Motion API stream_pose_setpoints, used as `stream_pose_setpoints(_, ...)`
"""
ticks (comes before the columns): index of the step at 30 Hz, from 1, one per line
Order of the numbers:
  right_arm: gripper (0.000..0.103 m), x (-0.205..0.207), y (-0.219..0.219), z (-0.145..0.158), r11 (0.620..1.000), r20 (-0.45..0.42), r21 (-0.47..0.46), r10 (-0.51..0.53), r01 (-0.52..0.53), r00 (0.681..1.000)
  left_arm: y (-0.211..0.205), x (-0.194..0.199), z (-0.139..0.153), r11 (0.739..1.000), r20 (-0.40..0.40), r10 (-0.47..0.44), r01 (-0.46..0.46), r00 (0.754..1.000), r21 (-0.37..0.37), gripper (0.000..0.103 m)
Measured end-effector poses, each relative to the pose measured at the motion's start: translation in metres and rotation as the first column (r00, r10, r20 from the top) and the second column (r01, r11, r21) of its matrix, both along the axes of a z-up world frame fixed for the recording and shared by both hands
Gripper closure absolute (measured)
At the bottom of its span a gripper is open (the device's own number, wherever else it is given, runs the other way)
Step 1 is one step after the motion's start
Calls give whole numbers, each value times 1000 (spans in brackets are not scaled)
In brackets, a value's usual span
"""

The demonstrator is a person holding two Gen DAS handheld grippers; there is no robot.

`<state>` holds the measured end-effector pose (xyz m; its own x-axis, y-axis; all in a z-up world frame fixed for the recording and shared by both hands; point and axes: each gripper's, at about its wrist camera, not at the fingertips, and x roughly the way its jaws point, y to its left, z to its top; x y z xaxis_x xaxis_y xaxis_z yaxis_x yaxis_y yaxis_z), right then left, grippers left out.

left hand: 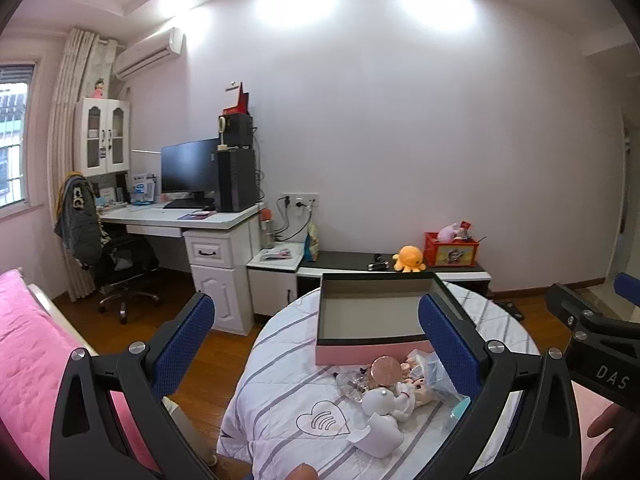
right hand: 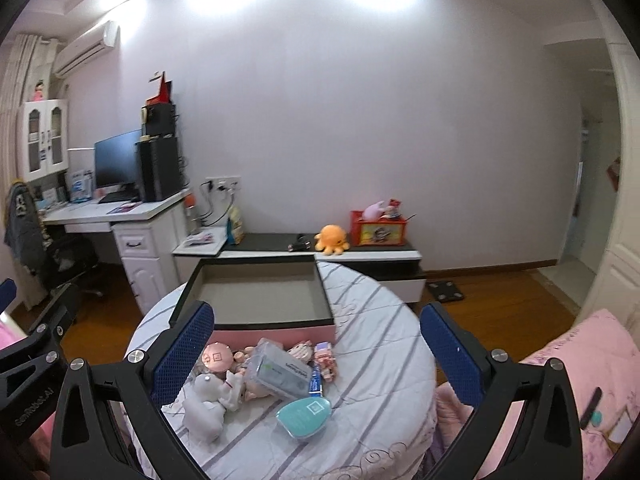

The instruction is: Organize rigid objects

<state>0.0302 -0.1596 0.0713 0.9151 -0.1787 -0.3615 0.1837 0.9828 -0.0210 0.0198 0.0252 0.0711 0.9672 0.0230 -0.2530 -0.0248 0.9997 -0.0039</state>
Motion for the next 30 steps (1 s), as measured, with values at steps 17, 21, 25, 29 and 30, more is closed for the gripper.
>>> stream_pose_setpoints(17,0,-3,-2,-6,998,-4,-34,51,-52,999,-13,-6,-9,999,-21,39,-40,999,-33,0)
stream_pose_setpoints(21,0,4,-9,-10,998,-17,-13,68,-68,998,-18,-2,-11,998,-45,58,-60,997,-23,0)
stream_pose_setpoints(25,0,11,-15,-14,997,-24,17,70,-70,997,-21,5,-13,998,-66,59,-60,996,-9,0)
stream_pose_setpoints(29,0,19,-16,-16,997,-33,28,78,-77,996,-22,12,-15,998,-74,66,-67,995,-1,0)
stream_pose_setpoints(30,0,22,-15,-16,997,-36,27,79,-78,996,-22,14,-15,998,-77,68,-68,995,0,0)
